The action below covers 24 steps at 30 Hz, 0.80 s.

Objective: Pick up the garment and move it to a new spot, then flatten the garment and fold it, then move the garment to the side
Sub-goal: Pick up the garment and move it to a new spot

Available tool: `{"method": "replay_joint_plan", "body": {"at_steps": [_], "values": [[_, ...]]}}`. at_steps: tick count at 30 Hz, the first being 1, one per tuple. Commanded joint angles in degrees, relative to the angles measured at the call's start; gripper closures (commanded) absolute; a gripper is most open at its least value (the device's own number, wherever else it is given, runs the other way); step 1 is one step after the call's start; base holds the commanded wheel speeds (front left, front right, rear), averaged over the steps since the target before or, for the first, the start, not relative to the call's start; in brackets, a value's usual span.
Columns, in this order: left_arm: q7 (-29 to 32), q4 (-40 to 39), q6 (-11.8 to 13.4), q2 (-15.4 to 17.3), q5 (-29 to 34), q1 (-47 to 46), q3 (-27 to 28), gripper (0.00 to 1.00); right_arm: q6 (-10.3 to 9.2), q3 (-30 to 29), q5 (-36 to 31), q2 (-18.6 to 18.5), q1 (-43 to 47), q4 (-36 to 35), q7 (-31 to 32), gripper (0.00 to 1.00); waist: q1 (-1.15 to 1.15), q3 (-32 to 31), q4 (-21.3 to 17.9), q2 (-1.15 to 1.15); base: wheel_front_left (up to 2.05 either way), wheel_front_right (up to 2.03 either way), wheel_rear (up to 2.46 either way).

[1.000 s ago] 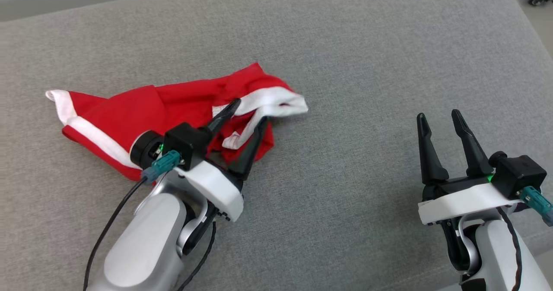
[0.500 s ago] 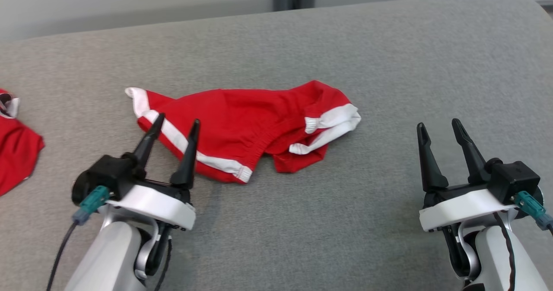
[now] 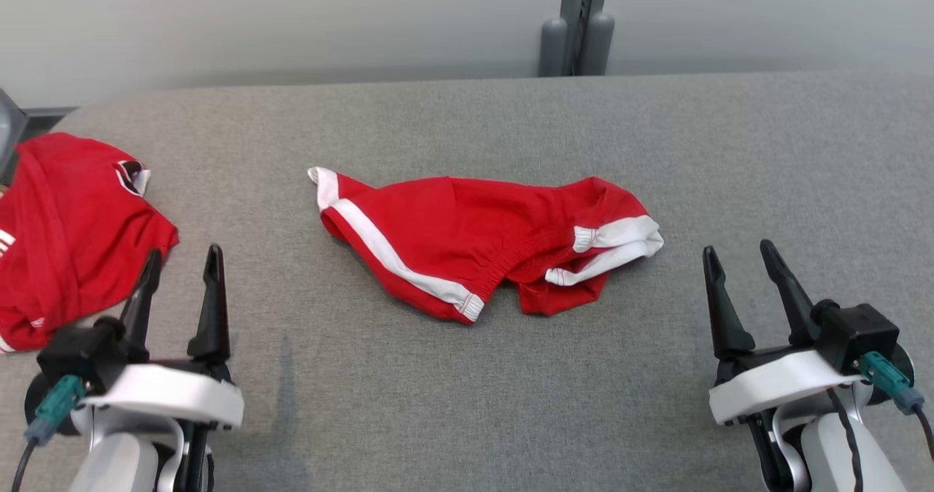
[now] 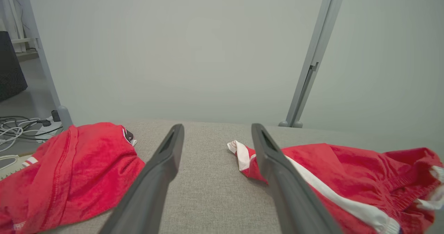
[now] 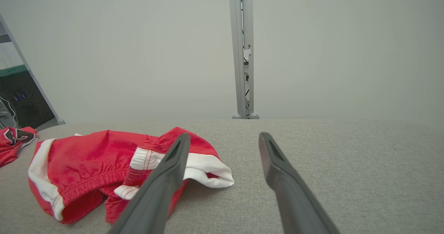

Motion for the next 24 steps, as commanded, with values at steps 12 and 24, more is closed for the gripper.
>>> {"method": "replay_joint_plan", "body": {"at_steps": [12, 24], "values": [[-0.25, -0.91, -0.17, 0.40, 3.24, 8.03, -0.31, 0.00, 0.01, 0.63, 0.04, -0.32, 4.72, 1.03, -0.28, 0.00, 0.00, -5.86, 0.20, 0.00, 0.00, 0.00, 0.00], [-0.25, -1.96, 1.17, 0.69, 4.39, 12.06, -1.11, 0.00, 0.01, 0.19, 0.38, -0.31, 7.76, 0.42, -0.21, 0.00, 0.00, -8.54, -0.59, 0.00, 0.00, 0.00, 0.00]]}}
